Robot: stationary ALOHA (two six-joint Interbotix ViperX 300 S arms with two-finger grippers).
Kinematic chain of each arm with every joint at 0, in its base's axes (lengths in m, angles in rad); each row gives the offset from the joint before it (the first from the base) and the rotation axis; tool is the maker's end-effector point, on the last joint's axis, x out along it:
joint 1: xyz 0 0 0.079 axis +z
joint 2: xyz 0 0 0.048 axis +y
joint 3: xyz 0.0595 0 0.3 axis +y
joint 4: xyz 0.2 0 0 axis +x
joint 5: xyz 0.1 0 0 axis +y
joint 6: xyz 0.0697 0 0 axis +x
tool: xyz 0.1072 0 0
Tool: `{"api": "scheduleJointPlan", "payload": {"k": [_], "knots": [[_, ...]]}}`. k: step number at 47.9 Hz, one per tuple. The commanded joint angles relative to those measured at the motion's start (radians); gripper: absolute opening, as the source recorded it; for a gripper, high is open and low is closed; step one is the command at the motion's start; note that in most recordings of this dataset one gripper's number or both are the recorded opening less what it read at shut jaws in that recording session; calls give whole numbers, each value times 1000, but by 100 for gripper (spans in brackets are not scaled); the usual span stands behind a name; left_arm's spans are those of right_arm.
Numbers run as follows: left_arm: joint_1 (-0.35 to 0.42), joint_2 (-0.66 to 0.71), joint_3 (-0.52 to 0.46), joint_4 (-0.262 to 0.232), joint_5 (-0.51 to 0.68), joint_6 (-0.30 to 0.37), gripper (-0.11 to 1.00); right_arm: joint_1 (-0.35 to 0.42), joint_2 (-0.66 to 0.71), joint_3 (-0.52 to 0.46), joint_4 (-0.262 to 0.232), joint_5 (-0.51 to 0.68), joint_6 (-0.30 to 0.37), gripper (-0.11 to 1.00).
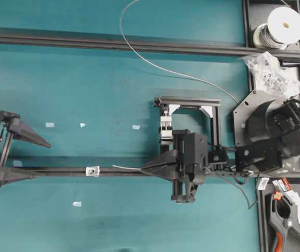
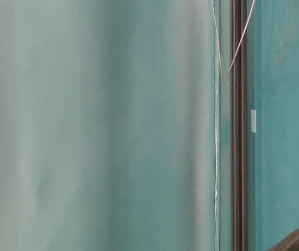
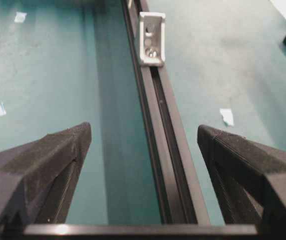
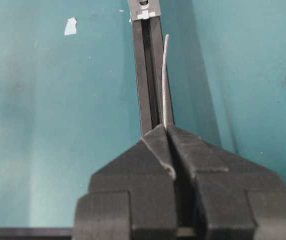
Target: Insert the wire through the hole in the metal fitting.
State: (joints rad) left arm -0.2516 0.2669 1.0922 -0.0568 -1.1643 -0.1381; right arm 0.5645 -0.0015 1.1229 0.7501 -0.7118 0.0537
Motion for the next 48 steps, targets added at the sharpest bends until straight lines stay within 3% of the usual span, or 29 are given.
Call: {"api": "scheduleJointPlan", "payload": {"k": [1, 19, 36, 48], "knots": [[-2, -20, -6, 2, -12, 3, 79, 5, 5, -23, -9, -9, -3, 0], [-2, -17, -9, 0, -11, 17, 79, 6, 11, -43, -25, -26, -11, 0], [-3, -17, -12, 0, -8, 17, 79, 6, -18, -54, -26, -23, -74, 0], [-3, -20, -15, 0, -8, 17, 79, 5, -12, -63, -26, -12, -80, 0]]}}
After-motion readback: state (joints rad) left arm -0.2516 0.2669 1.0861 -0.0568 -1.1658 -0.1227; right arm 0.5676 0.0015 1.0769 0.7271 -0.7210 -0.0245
